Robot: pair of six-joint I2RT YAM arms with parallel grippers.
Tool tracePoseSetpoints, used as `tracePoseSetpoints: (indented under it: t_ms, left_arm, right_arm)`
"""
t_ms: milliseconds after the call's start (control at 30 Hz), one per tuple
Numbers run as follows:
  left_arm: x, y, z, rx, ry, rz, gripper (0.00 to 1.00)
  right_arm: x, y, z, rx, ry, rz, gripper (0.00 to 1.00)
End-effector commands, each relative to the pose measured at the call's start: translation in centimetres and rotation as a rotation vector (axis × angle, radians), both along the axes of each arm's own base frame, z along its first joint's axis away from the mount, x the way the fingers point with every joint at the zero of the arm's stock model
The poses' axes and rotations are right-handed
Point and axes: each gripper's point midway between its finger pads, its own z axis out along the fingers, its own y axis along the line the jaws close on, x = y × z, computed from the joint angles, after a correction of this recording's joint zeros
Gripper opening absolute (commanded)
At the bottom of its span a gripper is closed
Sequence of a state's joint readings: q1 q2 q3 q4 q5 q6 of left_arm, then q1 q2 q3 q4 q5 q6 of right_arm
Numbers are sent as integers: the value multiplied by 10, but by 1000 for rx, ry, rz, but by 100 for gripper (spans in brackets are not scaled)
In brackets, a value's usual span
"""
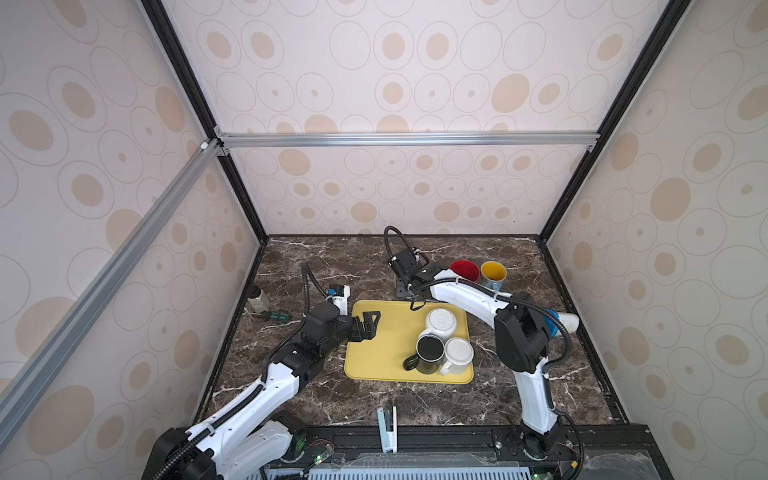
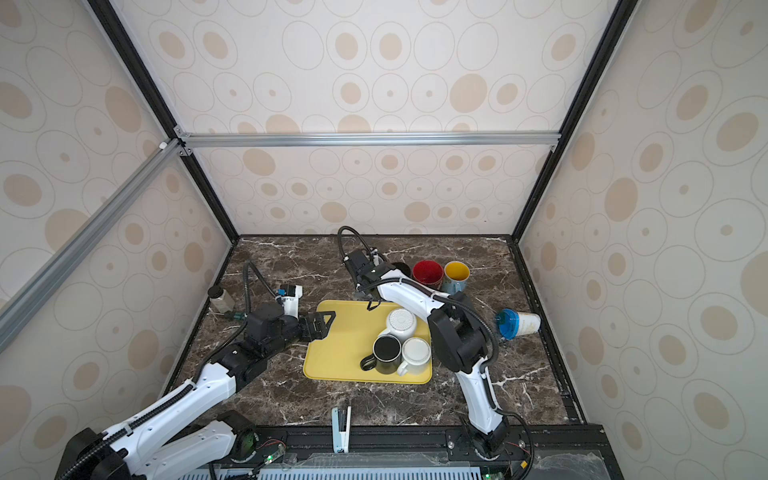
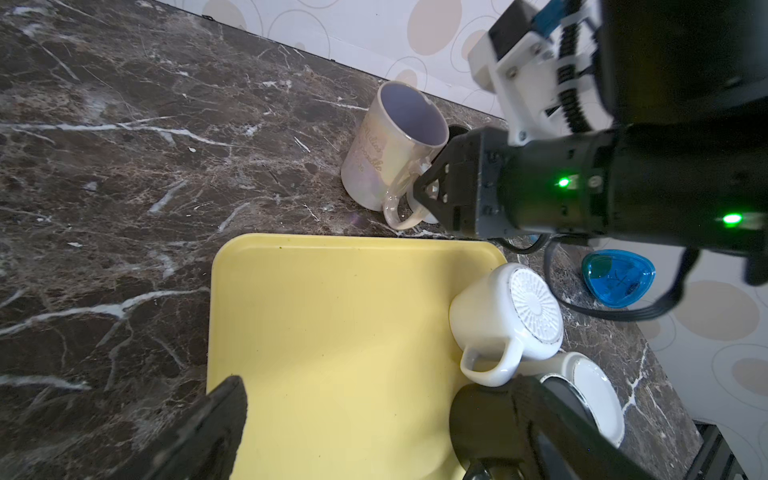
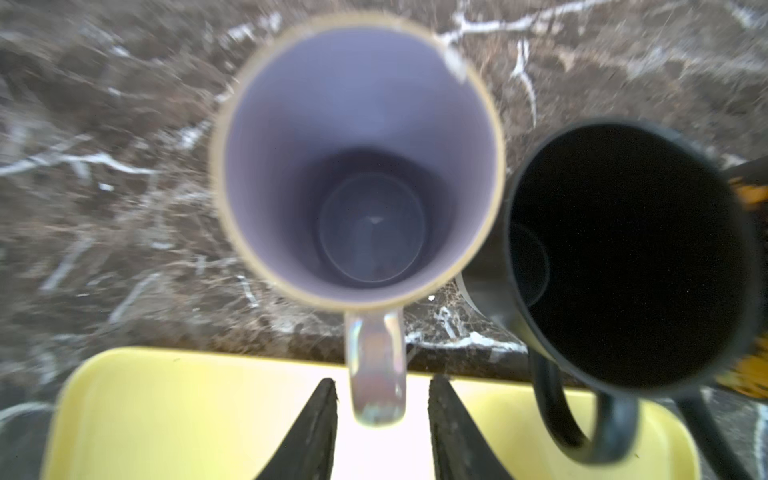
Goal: Turn the mug right side up
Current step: 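Open the right gripper and move it back over the tray, then lower the left gripper onto the upside-down black-and-white mug while the right hovers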
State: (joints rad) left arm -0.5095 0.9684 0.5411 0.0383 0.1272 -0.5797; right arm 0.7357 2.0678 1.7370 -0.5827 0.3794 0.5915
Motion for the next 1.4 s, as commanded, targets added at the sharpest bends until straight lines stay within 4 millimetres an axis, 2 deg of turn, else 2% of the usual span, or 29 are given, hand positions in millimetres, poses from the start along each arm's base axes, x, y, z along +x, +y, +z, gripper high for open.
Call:
tracePoseSetpoints:
  t_ms: [0, 167, 233, 467, 667, 800, 1100, 1367]
  left_arm:
    - [1, -1, 6, -7, -23, -5, 100]
    - [-2, -6, 4, -7, -22, -43, 100]
    - [-6, -11, 5, -10, -23, -75, 99]
    - [-36, -44, 4, 18, -13, -210, 94]
    - [-70, -77, -1, 94, 6, -351, 89]
    - [-84, -92, -9, 172, 7, -408, 87]
    - [-90, -116, -24, 295, 16, -504, 87]
    - [-95, -134, -54, 403, 58, -579, 77]
  right_arm:
    - [-13, 0, 43, 36, -76, 41, 39]
    - [-44, 2, 80, 158, -152, 142, 38]
    - [-60, 1, 89, 191, -143, 189, 39]
    - [-119, -28, 101, 117, -96, 285, 41]
    - [-151, -47, 111, 190, -135, 330, 40]
    - [-160, -57, 110, 209, -159, 330, 41]
    - [-165, -70, 106, 192, -176, 305, 40]
    - [-164, -74, 102, 189, -188, 287, 39]
